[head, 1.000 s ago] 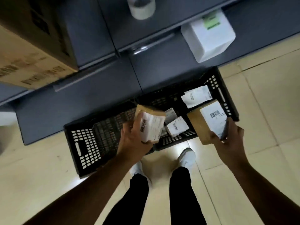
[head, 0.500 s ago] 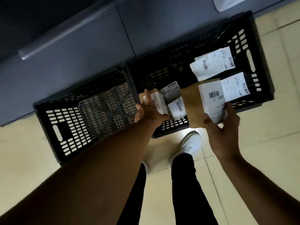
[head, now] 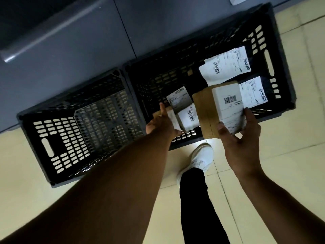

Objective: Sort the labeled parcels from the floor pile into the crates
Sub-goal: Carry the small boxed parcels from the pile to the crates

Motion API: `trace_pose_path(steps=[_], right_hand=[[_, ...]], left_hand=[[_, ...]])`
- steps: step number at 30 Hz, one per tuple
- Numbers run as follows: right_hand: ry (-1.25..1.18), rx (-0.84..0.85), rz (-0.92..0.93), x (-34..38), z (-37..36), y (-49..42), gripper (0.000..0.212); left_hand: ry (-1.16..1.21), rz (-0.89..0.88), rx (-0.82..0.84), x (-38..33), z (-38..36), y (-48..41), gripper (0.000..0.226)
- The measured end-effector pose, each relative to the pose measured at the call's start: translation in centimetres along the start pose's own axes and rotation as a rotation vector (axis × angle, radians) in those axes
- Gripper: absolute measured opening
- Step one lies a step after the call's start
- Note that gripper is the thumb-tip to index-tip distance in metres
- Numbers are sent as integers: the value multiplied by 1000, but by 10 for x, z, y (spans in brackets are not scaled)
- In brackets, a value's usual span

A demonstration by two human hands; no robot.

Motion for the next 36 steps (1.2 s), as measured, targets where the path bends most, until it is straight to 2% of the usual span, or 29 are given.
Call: trace_pose_path(steps=[4,8,11,15,21,26,30,36], right_hand=[[12,32,18,-2,-7,-4,100],[187,127,89,-5,-16,-16,111],[405,227,191,0,-33,-38,119],[690,350,360,17,-73,-76,106],[1107,510,564,33,-132,-120,108],[1321,659,556,26,-155,-137,117],[1528,682,625,20,-163,-138,109],[1752,720,684,15,-167,-141,105]], left_hand=[[-145,-41,16,2,-12,-15,115],[-178,-96,30,4,-19,-24,100],[-135,-165,-23,4,-15,-22,87],[-101,-210,-78,16,0,-15,85],[1,-277,-246,47,34,-7,67],[18,-338,-319,70,42,-8,64],[84,-367,-361,79,43,-1,82],[155,-460,-377,84,41,7,90]])
Point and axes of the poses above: each hand's wrist, its own y-axis away from the middle knuckle, its own z-axis out of the back of the hand, x = y × z, the point moved 5 cm from there along -y, towards the middle knuckle, and after that the axes turned 4 degrees about -y, right-handed, at the moved point
